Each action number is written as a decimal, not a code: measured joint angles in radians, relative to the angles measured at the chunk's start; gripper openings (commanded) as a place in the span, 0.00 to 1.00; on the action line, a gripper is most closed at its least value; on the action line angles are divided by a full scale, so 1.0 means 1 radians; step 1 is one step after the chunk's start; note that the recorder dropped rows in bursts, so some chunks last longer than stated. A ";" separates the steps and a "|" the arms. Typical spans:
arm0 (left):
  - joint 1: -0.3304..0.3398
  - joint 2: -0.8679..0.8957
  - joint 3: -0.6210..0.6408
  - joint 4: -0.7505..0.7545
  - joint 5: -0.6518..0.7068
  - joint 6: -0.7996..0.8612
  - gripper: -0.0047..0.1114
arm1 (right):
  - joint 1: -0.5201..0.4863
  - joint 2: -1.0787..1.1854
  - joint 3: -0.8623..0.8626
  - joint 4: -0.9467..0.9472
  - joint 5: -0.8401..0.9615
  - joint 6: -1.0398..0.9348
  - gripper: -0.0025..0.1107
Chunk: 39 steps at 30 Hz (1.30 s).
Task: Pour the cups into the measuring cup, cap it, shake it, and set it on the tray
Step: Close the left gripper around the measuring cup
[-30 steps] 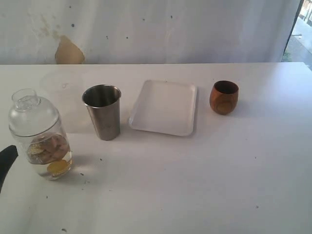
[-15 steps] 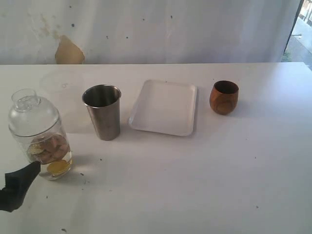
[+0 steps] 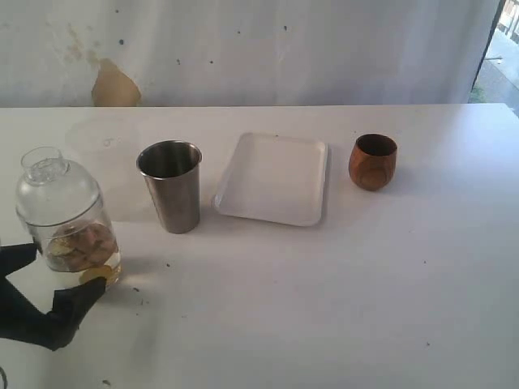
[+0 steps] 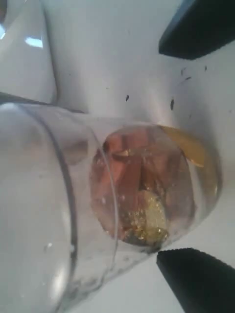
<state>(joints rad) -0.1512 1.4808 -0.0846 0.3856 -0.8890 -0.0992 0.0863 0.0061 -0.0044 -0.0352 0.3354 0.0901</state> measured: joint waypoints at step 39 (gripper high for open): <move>0.000 0.264 -0.182 -0.023 -0.161 0.023 0.94 | 0.000 0.000 0.000 0.000 0.000 0.001 0.02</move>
<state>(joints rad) -0.1512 1.7448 -0.2664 0.3624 -1.0503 -0.0758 0.0863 0.0061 -0.0044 -0.0352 0.3354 0.0908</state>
